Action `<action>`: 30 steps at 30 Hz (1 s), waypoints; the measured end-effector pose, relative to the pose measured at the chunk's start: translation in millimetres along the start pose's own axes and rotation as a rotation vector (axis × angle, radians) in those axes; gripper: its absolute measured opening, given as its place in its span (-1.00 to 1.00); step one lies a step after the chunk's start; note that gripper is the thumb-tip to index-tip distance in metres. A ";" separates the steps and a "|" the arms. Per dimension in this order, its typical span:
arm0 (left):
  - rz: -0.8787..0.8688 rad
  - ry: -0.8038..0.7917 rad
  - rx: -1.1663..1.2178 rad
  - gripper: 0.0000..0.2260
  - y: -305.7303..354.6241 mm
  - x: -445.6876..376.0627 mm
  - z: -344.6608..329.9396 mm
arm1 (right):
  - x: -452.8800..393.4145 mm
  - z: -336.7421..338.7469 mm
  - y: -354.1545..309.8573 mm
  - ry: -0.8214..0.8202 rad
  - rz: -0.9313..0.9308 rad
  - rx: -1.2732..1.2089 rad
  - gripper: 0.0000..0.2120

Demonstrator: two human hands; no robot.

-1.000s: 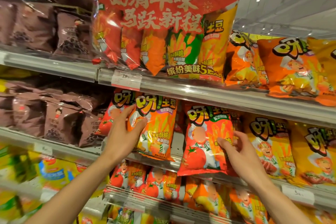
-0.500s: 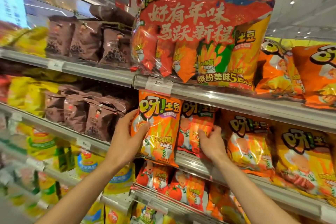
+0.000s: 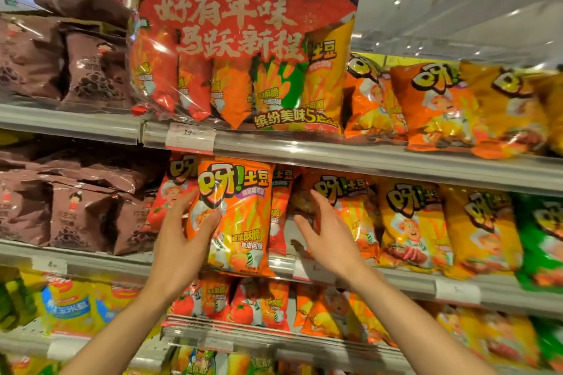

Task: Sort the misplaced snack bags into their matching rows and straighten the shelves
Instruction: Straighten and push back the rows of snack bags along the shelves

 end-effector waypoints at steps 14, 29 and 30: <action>-0.009 -0.132 0.060 -0.52 18.7 32.0 -133.7 | 50.9 85.5 142.4 0.028 -0.014 0.768 -0.16; -0.004 0.017 -0.059 -0.50 17.1 38.4 -136.3 | 5.1 29.3 131.5 -0.038 0.319 0.783 -0.31; -0.013 0.012 -0.059 -0.52 19.4 38.9 -138.8 | 6.9 35.5 131.8 0.000 0.328 0.751 -0.33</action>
Point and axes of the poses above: each hand's wrist, its own x-axis away from the middle knuckle, its own z-axis out of the back of the hand, y = z × x, the point moved 4 cm from there along -x, towards the middle knuckle, and after that the axes turned 9 degrees about x, right-handed, at the moved point
